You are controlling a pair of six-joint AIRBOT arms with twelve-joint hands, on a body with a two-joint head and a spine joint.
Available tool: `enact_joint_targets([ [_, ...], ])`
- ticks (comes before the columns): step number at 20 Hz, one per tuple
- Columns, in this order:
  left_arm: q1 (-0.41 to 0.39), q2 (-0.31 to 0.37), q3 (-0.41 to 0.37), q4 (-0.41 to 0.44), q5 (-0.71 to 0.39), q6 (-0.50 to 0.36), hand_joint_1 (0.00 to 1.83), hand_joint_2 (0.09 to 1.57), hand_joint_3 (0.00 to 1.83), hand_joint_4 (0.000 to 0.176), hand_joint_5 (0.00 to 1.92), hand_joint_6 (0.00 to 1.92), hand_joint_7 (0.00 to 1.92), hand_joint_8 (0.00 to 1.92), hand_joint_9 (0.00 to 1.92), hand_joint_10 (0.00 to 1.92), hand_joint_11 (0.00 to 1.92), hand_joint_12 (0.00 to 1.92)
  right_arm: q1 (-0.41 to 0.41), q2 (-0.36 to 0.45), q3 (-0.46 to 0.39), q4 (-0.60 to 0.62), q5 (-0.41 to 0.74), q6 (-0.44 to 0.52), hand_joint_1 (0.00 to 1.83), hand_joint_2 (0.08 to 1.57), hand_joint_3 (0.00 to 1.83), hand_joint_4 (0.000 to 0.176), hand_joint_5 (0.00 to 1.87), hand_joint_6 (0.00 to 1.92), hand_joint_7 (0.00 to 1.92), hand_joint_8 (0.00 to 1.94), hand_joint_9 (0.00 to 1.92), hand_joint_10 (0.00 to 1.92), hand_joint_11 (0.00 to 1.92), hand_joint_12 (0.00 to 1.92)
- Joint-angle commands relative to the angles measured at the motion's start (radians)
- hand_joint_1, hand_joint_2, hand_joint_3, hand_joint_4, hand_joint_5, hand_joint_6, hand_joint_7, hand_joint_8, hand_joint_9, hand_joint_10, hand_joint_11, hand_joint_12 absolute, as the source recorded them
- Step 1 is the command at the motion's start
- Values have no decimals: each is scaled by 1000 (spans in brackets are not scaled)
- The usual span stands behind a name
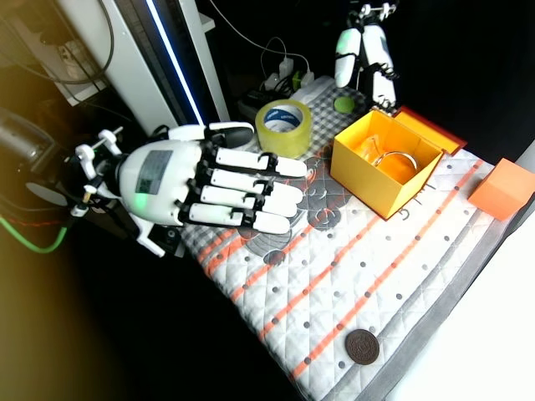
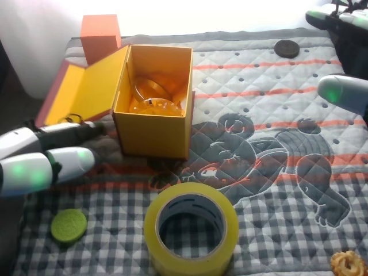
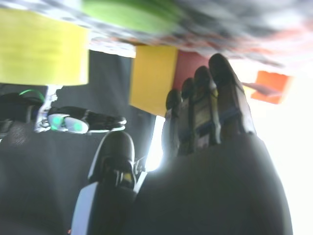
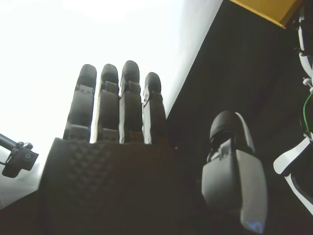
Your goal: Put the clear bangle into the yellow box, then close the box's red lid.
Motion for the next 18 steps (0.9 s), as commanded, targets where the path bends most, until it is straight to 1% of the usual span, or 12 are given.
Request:
enact_joint_targets([
  [1, -10, 3, 4, -21, -112, 18, 0, 1428, 0, 0, 237, 4, 231, 0, 225, 0, 72, 410, 4, 4, -1, 10, 126, 1, 0, 1201, 3, 76, 286, 2, 349, 4, 194, 1, 0, 200],
  [3, -10, 2, 5, -51, -122, 52, 0, 1427, 0, 0, 218, 0, 216, 0, 213, 0, 70, 393, -2, 6, -4, 15, 127, 1, 0, 1209, 6, 74, 286, 2, 353, 4, 196, 1, 0, 196],
  [4, -10, 2, 2, -76, -150, 70, 0, 1430, 1, 0, 161, 0, 183, 0, 200, 0, 71, 381, -12, 9, -8, 20, 130, 1, 0, 1223, 1, 68, 294, 1, 360, 1, 212, 4, 0, 245],
  [5, -10, 3, 1, -82, -158, 77, 0, 1430, 1, 0, 161, 0, 183, 0, 200, 0, 71, 381, -15, 9, -8, 22, 131, 1, 0, 1223, 1, 68, 294, 1, 360, 1, 212, 4, 0, 245],
  [7, -11, 4, 4, -99, -191, 80, 0, 1419, 0, 0, 160, 2, 184, 2, 199, 1, 71, 379, -22, 9, -9, 28, 137, 1, 0, 1228, 0, 59, 297, 0, 363, 2, 217, 3, 0, 287],
  [11, -53, 4, 18, -110, -237, 80, 0, 1411, 0, 0, 154, 0, 168, 0, 207, 0, 117, 295, -31, 11, -10, 34, 138, 1, 0, 1247, 2, 68, 298, 0, 367, 1, 218, 2, 0, 259],
  [12, -65, 4, 20, -107, -249, 80, 0, 1428, 7, 0, 173, 6, 177, 2, 206, 0, 96, 277, -34, 12, -11, 35, 138, 1, 0, 1244, 0, 76, 304, 3, 375, 4, 217, 1, 0, 262],
  [13, -77, 4, 20, -101, -262, 80, 0, 1427, 6, 0, 190, 11, 195, 9, 219, 5, 91, 268, -36, 12, -12, 36, 138, 1, 0, 1242, 0, 73, 304, 1, 374, 2, 212, 1, 0, 242],
  [14, -90, 4, 20, -90, -271, 80, 0, 1426, 4, 0, 187, 7, 179, 1, 182, 0, 28, 236, -38, 11, -12, 37, 138, 1, 0, 1234, 2, 77, 312, 1, 378, 0, 224, 4, 0, 428],
  [15, -109, 4, 22, -72, -274, 80, 0, 1426, 3, 0, 189, 7, 181, 2, 178, 1, 51, 241, -38, 9, -11, 38, 138, 1, 0, 1228, 0, 81, 316, 1, 384, 1, 227, 3, 0, 413],
  [17, -172, 1, 26, -13, -255, 80, 0, 1416, 0, 0, 188, 3, 192, 4, 185, 3, 87, 253, -38, 8, -10, 38, 140, 1, 0, 1230, 1, 77, 320, 0, 374, 2, 218, 2, 0, 300],
  [18, -208, -6, 28, 29, -236, 80, 0, 1431, 0, 0, 204, 1, 215, 3, 209, 1, 75, 337, -38, 9, -10, 38, 142, 1, 0, 1234, 1, 81, 325, 1, 375, 2, 221, 3, 0, 320],
])
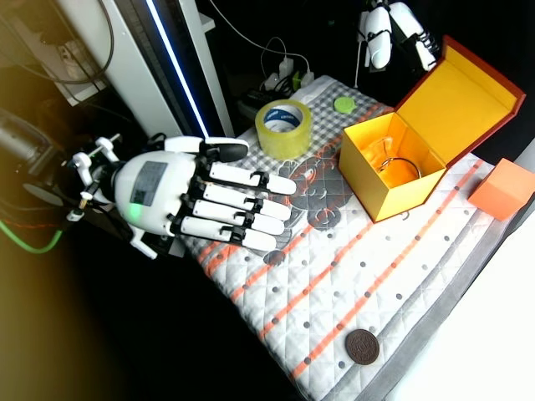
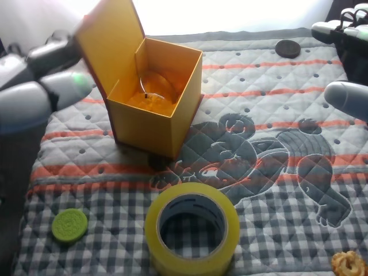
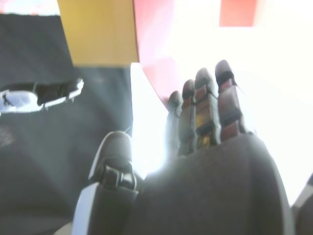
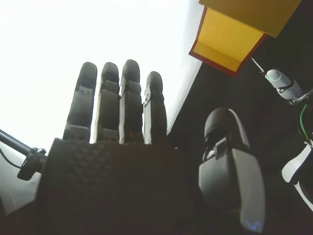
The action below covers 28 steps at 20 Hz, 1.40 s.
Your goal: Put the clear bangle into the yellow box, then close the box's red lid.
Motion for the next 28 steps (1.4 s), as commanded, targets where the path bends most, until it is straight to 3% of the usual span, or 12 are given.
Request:
enact_joint_targets([
  [1, -35, -12, 2, 55, -91, -6, 0, 1430, 1, 0, 212, 0, 233, 1, 232, 0, 39, 443, 6, 6, 3, 8, 134, 2, 0, 1240, 2, 73, 322, 0, 380, 2, 229, 4, 0, 344],
  [3, -81, -29, -3, 140, -51, -24, 0, 1386, 1, 0, 212, 0, 234, 0, 247, 0, 5, 527, 2, 4, 3, 8, 135, 2, 0, 1245, 1, 72, 323, 0, 386, 2, 234, 3, 0, 309],
  [7, -93, -55, 11, 322, -2, -247, 0, 1385, 0, 0, 178, 3, 212, 6, 207, 5, 0, 482, -4, 2, 3, 10, 135, 4, 0, 1253, 1, 64, 319, 2, 390, 1, 239, 9, 0, 273],
  [10, -97, -68, 13, 377, 83, -253, 0, 1376, 0, 0, 164, 2, 174, 3, 204, 0, 17, 542, -9, -1, 4, 16, 135, 4, 0, 1238, 0, 66, 314, 1, 388, 1, 244, 2, 0, 474],
  [16, -113, -91, 29, 432, 189, -253, 0, 1373, 0, 0, 153, 0, 180, 0, 202, 0, 20, 541, -14, 1, 3, 16, 136, 12, 0, 1248, 1, 71, 334, 2, 400, 1, 247, 2, 0, 364],
  [20, -107, -28, 28, 266, -36, -253, 0, 1408, 4, 0, 163, 1, 212, 3, 216, 2, 0, 496, -45, 61, -35, -3, 220, 11, 0, 1250, 0, 85, 320, 2, 406, 0, 251, 0, 0, 437],
  [21, -93, -2, 21, 222, -122, -253, 0, 1397, 0, 0, 169, 5, 191, 0, 190, 0, 0, 500, -61, 79, -48, -5, 255, 11, 0, 1266, 6, 65, 303, 0, 391, 0, 231, 0, 0, 438],
  [23, -48, 46, 2, 143, -283, -255, 0, 1301, 0, 0, 128, 1, 126, 2, 209, 1, 0, 589, -101, 110, -70, -2, 323, 9, 0, 1279, 6, 59, 305, 1, 383, 2, 220, 0, 0, 401],
  [24, -20, 62, -6, 116, -349, -269, 0, 1311, 8, 0, 97, 3, 93, 5, 145, 14, 0, 398, -117, 122, -81, -1, 347, 2, 0, 1290, 6, 53, 302, 0, 381, 1, 222, 1, 0, 347],
  [26, 55, 71, 5, 71, -482, -387, 163, 1211, 0, 0, 10, 0, 106, 10, 185, 20, 0, 218, -138, 131, -105, -2, 382, -19, 39, 1332, 4, 0, 255, 0, 365, 0, 250, 5, 0, 395],
  [27, 68, 68, 16, 60, -522, -443, 266, 1144, 0, 28, 1, 0, 150, 4, 177, 6, 0, 298, -143, 131, -109, -2, 395, -20, 84, 1351, 1, 0, 239, 1, 369, 0, 280, 3, 0, 478],
  [28, 86, 58, 32, 44, -571, -515, 453, 1058, 1, 5, 0, 0, 199, 4, 194, 4, 0, 603, -151, 133, -115, -3, 418, -20, 159, 1303, 0, 5, 229, 0, 370, 0, 312, 3, 57, 490],
])
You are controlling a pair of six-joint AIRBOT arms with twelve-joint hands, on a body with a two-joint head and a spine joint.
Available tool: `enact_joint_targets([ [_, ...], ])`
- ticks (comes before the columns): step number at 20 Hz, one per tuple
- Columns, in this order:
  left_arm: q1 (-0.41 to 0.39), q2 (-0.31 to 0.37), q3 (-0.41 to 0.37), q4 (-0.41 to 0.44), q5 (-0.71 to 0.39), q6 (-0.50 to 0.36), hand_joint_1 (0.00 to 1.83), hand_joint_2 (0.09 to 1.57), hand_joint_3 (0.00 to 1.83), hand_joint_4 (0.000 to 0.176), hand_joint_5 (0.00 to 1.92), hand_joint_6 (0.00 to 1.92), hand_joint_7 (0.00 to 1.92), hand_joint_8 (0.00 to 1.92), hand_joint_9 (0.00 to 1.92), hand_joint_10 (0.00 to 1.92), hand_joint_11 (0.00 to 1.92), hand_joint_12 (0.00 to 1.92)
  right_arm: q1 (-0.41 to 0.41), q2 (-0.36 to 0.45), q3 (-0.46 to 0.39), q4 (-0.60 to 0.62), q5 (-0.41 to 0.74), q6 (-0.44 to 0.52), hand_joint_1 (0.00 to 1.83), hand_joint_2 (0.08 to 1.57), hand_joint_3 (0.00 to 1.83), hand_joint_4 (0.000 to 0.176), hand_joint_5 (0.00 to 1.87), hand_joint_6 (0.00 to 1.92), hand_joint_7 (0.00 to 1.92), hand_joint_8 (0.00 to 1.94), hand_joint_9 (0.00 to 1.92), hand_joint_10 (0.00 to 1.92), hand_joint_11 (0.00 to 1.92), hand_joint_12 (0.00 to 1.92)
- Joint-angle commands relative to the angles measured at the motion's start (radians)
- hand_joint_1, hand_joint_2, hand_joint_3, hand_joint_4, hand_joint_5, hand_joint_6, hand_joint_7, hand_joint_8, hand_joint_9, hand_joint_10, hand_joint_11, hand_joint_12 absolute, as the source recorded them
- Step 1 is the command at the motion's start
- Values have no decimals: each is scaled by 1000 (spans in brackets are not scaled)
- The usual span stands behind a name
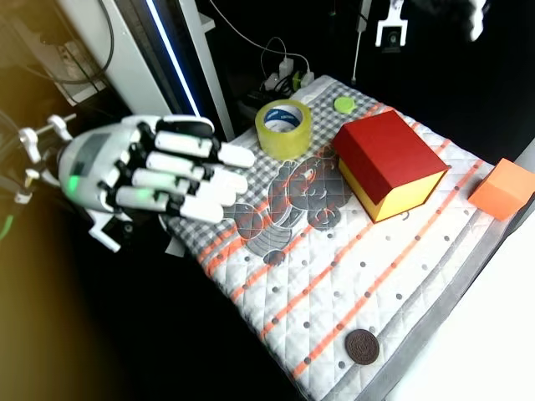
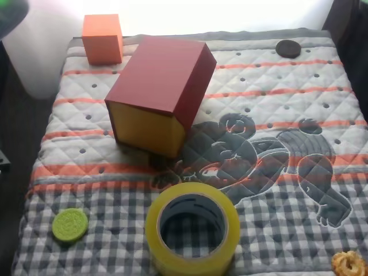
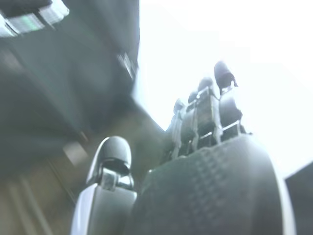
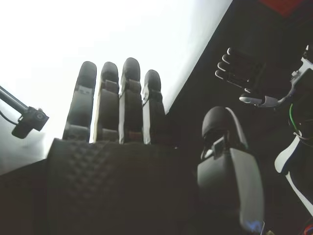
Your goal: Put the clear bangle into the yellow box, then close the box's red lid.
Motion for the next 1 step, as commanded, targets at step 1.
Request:
enact_joint_targets([
  [1, 1, -8, 9, -30, -204, -41, 554, 1030, 0, 16, 0, 0, 122, 1, 66, 0, 0, 197, -2, 10, -2, 18, 184, 0, 327, 1274, 0, 27, 284, 0, 383, 0, 357, 0, 164, 366],
])
